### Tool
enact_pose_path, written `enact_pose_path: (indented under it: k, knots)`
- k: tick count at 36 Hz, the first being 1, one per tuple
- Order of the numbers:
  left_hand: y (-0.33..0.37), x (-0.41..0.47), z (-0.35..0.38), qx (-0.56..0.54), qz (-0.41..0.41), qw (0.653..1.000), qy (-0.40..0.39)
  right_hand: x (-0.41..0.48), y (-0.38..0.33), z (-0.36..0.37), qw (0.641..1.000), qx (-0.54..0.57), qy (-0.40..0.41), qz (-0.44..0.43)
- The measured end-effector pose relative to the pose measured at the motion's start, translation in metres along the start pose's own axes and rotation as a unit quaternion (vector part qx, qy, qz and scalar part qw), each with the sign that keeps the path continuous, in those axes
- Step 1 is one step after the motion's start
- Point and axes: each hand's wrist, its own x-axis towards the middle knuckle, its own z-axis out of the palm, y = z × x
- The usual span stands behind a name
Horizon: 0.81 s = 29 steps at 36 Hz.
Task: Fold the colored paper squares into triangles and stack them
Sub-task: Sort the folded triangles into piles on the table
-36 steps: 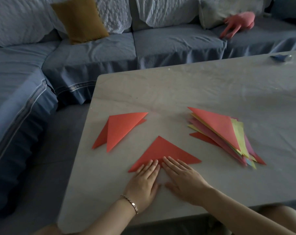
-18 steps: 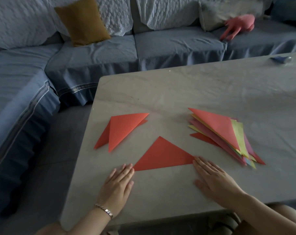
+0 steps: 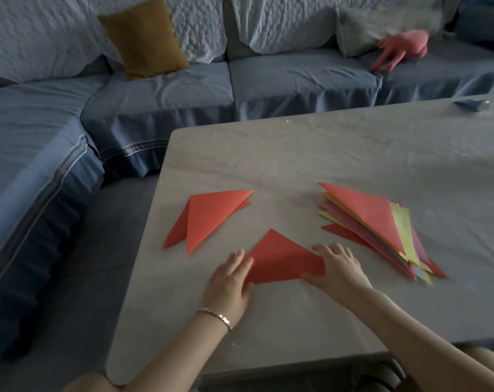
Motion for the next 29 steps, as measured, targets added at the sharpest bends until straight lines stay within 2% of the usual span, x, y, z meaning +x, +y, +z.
enact_pose_path:
  k: [3,7,11,13,17,19,21,23,26,29]
  knots:
    - [0.003,0.001,0.01,0.01,-0.021,0.999,-0.022,0.012,-0.015,-0.004,0.998,-0.025,-0.052,0.031]
    - [0.004,-0.001,0.014,-0.002,-0.039,0.999,0.004,0.023,-0.02,-0.009,0.991,0.001,-0.119,0.069]
    - [0.0,-0.002,0.017,-0.025,-0.032,0.999,0.018,0.023,-0.018,-0.009,0.986,0.07,-0.125,0.08]
    - [-0.005,0.003,0.013,-0.039,-0.038,0.998,0.036,0.021,-0.017,-0.007,0.988,0.084,-0.12,0.053]
    - [-0.021,0.023,-0.006,0.002,-0.068,0.989,0.132,0.013,-0.009,-0.004,0.99,0.122,-0.063,-0.013]
    - [-0.027,0.035,-0.019,0.032,-0.119,0.98,0.155,0.01,-0.001,-0.008,0.985,0.17,-0.006,-0.022]
    - [-0.035,0.044,-0.027,0.054,-0.191,0.97,0.142,0.009,0.009,-0.013,0.971,0.225,0.078,-0.019]
    - [-0.044,0.051,-0.029,0.059,-0.235,0.963,0.113,0.011,0.021,-0.023,0.943,0.29,0.166,0.013]
    - [-0.055,0.056,-0.028,0.074,-0.235,0.967,0.06,0.017,0.039,-0.044,0.889,0.352,0.28,0.08]
    - [-0.061,0.057,-0.023,0.037,-0.233,0.97,0.057,0.021,0.059,-0.057,0.865,0.34,0.332,0.16]
